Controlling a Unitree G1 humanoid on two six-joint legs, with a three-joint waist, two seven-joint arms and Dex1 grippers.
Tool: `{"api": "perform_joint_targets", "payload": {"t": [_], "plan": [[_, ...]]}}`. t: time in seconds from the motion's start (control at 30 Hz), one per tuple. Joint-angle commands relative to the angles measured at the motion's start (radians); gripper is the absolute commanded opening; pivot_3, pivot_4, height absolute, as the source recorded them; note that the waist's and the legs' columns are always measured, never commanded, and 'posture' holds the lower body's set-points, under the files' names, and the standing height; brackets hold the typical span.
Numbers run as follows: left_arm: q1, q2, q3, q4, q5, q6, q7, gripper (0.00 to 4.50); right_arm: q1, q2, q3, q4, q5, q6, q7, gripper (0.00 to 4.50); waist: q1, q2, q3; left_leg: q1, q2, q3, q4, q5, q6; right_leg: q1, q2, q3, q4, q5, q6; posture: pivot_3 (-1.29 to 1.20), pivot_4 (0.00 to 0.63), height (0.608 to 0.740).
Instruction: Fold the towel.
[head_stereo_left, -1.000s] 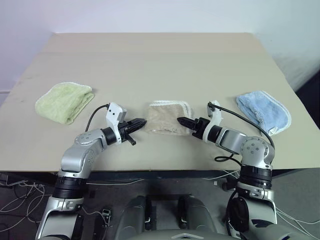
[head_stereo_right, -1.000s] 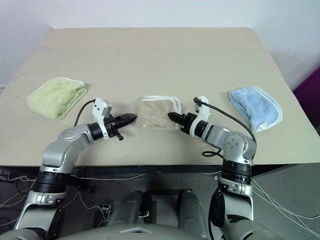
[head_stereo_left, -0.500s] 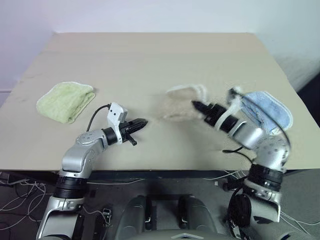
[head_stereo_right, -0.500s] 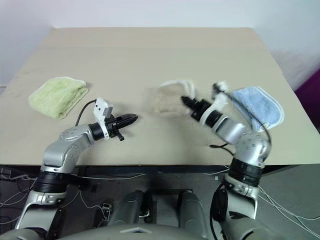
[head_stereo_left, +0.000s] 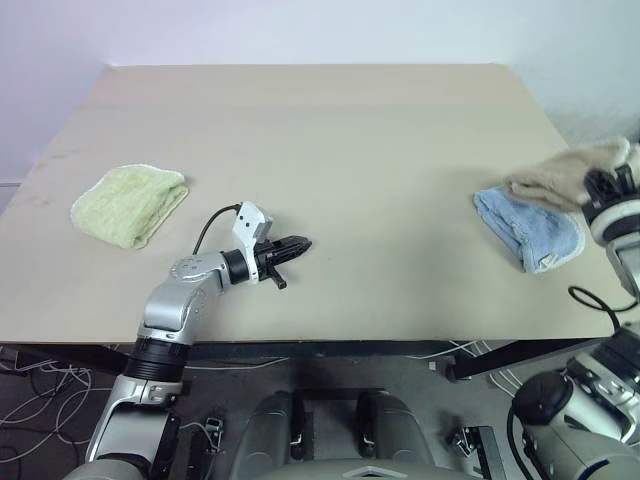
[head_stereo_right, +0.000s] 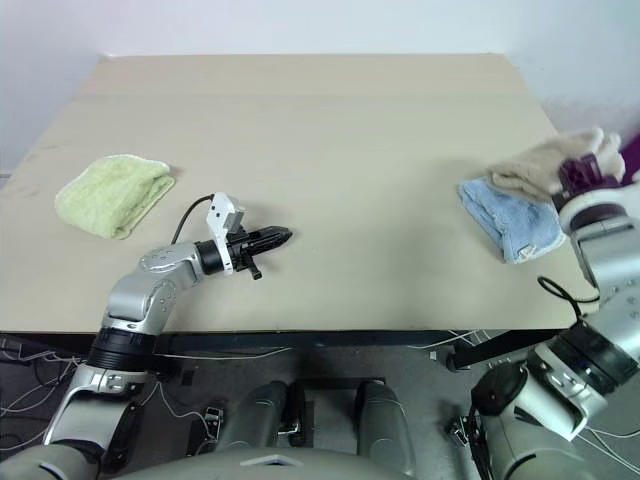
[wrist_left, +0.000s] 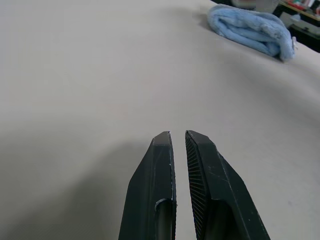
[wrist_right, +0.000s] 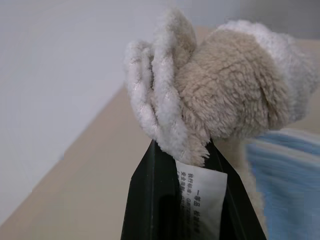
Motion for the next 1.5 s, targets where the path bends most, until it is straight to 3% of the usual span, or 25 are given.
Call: {"api": "perform_joint_targets", "payload": {"t": [0.03, 0.63, 1.07, 1.5], "plan": [[-0.021, -0.009, -0.009, -0.003, 0.007, -0.027, -0.016, 0.47, 0.041, 0.039, -0.015, 0.009, 0.043, -0.020, -0.065, 0.01, -0.002, 0.000, 0.000, 0.000, 0.000, 0.000, 0.000, 0.000, 0.000, 0.000, 0.000, 0.000, 0.000, 0.000, 0.000, 0.00, 0.150, 0.701], [-0.014, -0.025, -0.020, 0.003, 0.033, -0.040, -0.023, 0.47, 0.062, 0.037, 0.050, 0.039, 0.140, -0.125, -0.123, 0.01, -0.001, 0.002, 0.000, 0.000, 0.000, 0.000, 0.000, -0.001, 0.001, 0.000, 0.000, 0.001, 0.000, 0.000, 0.000, 0.00, 0.150, 0.701], [0.008, -0.028, -0.029, -0.022, 0.022, -0.030, -0.023, 0.47, 0.100, 0.020, 0.086, -0.004, 0.172, -0.183, -0.156, 4.48, 0.001, 0.002, 0.000, 0.000, 0.000, 0.000, 0.000, -0.001, 0.001, 0.000, 0.000, 0.001, 0.000, 0.000, 0.000, 0.00, 0.150, 0.701], [-0.013, -0.046, -0.053, 0.011, 0.028, -0.032, -0.053, 0.47, 0.162, -0.038, 0.078, -0.082, 0.056, -0.371, -0.175, 4.48, 0.001, 0.002, 0.000, 0.000, 0.000, 0.000, 0.001, -0.001, 0.001, 0.000, 0.000, 0.001, 0.000, 0.000, 0.000, 0.00, 0.150, 0.701]]}}
